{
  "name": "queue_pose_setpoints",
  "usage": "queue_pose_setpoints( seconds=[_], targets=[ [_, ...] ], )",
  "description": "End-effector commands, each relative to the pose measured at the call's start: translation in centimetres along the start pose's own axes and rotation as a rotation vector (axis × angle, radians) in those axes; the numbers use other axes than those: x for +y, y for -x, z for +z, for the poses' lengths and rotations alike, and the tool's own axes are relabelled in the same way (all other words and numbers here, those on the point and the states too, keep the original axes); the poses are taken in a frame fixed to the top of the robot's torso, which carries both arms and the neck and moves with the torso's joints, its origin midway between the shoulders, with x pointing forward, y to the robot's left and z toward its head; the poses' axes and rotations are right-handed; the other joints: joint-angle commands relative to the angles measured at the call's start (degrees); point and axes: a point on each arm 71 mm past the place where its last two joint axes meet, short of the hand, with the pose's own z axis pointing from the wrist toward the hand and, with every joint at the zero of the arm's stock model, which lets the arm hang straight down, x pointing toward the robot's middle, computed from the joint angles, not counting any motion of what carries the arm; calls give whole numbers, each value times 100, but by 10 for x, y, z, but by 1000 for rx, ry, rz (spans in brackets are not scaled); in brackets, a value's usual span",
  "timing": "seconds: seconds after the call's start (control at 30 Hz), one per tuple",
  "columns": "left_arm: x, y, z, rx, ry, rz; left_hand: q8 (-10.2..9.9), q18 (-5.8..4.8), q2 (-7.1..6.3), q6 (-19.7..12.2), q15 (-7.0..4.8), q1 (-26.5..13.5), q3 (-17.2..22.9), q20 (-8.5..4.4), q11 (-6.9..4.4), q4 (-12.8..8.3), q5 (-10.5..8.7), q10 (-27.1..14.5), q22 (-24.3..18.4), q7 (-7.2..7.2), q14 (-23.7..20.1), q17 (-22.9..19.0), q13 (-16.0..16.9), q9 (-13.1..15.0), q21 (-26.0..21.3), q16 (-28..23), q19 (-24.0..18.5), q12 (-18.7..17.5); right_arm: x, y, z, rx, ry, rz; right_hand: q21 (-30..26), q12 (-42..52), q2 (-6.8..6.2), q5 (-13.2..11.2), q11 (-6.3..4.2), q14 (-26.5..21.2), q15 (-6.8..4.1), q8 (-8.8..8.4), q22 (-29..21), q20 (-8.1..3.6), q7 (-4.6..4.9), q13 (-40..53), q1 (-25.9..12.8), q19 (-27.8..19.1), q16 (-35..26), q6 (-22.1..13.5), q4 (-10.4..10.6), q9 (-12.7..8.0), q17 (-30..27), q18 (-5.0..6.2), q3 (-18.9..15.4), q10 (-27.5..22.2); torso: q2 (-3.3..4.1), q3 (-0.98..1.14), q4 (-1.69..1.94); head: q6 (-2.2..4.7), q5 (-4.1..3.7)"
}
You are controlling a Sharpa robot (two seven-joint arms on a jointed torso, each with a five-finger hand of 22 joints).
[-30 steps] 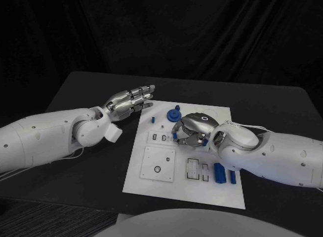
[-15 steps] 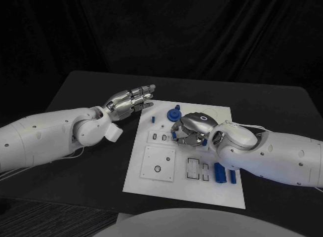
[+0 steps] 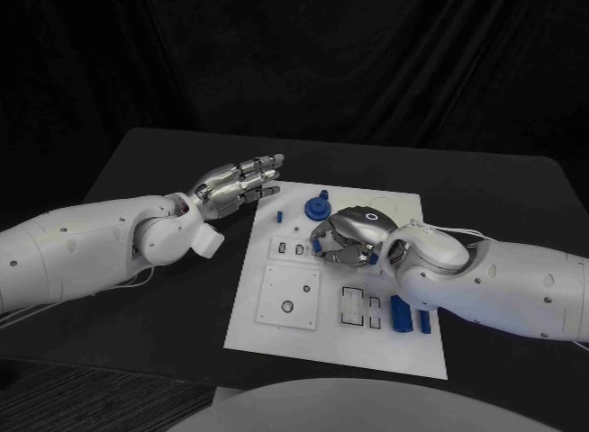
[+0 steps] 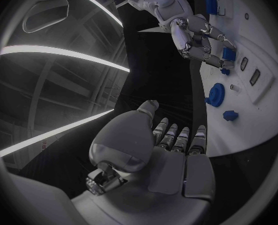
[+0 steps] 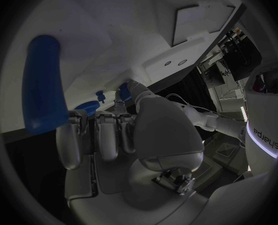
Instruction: Assemble the parts on the task board
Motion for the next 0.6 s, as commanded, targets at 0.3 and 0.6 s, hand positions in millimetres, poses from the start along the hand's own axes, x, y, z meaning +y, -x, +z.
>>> queue_pose_setpoints(
  seconds=[0.3,0.6],
  targets=[
    [0,-2,0,12,-10,-9,14,58,17,10,6,-47,50,-5,-16,-3,10,15,2,28,-19,-1,-1,3,15,21,-1,-14,-2,0,-4,-33,8,2,14,15,-132,-707,26,606,26,-81,1506,40,-16,1509,-105,607,15,-535,152,-271,1509,-91,-248,593,3,4,4,12,4],
    [-3,1,-4,-28,-41,9,43,57,-118,37,-7,-366,-315,-15,-9,442,-425,7,1,-1,-22,-3,0,6,13,18,-7,2,0,19,-14,-172,48,25,14,15,-341,-1175,9,606,10,-21,1506,25,-36,1509,-199,607,15,-592,652,-430,1509,-91,-408,593,-10,2,-1,43,12]
  ],
)
